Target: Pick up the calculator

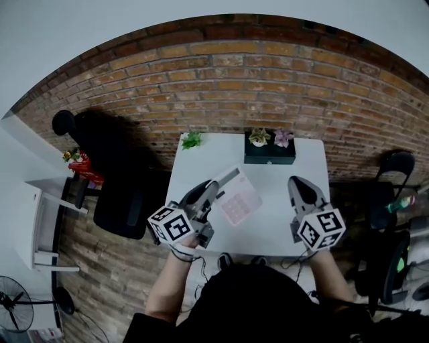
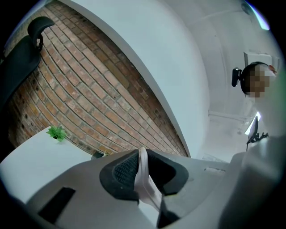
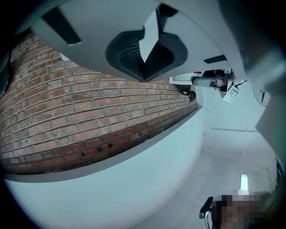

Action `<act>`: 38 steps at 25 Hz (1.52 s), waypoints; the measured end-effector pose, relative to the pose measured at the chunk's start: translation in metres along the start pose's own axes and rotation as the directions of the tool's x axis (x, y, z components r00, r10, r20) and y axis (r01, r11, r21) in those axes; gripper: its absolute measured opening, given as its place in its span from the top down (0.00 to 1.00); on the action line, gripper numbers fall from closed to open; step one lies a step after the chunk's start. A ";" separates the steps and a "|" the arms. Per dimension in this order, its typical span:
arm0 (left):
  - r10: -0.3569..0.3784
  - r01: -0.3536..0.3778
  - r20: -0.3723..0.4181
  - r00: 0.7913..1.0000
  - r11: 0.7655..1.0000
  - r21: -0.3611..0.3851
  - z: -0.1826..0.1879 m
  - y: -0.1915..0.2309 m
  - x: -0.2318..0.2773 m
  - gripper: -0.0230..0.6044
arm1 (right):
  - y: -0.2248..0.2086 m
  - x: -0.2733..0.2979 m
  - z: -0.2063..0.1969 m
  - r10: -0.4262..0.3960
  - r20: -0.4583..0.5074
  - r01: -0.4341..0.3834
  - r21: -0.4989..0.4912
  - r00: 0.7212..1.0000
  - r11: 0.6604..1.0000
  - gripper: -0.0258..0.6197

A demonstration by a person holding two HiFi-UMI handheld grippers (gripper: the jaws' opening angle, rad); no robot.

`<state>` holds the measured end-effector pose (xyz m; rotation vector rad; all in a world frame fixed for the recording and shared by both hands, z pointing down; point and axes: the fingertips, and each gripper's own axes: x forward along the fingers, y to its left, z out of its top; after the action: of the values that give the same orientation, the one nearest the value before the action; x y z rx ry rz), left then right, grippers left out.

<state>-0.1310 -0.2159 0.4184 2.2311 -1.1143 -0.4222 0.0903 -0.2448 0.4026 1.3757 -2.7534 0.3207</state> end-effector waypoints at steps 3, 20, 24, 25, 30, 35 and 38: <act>0.021 -0.021 -0.003 1.000 1.000 -0.011 -0.005 0.007 -0.004 0.88 | -0.001 0.002 -0.006 0.003 -0.010 -0.003 0.004 1.000 1.000 0.96; 0.030 -0.027 0.034 0.999 0.996 -0.082 0.001 0.029 -0.021 0.88 | 0.000 0.003 -0.010 -0.007 -0.015 0.006 -0.020 1.000 1.000 0.96; 0.031 -0.027 0.039 0.999 0.996 -0.089 0.003 0.031 -0.024 0.88 | -0.001 0.003 -0.009 -0.016 -0.009 0.015 -0.033 1.000 0.999 0.96; 0.031 -0.028 0.040 0.999 0.996 -0.090 0.003 0.032 -0.025 0.88 | -0.002 0.003 -0.010 -0.017 -0.008 0.016 -0.034 1.000 0.999 0.96; 0.018 -0.010 0.064 0.998 0.992 -0.128 0.005 0.031 -0.027 0.88 | -0.002 0.000 -0.009 -0.022 -0.003 0.022 -0.035 1.000 0.999 0.96; 0.025 -0.015 0.067 0.997 0.988 -0.152 0.003 0.036 -0.029 0.88 | 0.000 -0.003 -0.010 -0.026 -0.004 0.026 -0.032 1.000 0.999 0.96; 0.005 0.007 0.075 0.997 0.987 -0.162 0.004 0.034 -0.028 0.88 | 0.000 -0.003 -0.011 -0.029 -0.007 0.029 -0.033 1.000 0.999 0.96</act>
<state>-0.1700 -0.2105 0.4377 2.0883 -1.0774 -0.5812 0.0919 -0.2402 0.4132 1.4027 -2.7173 0.2775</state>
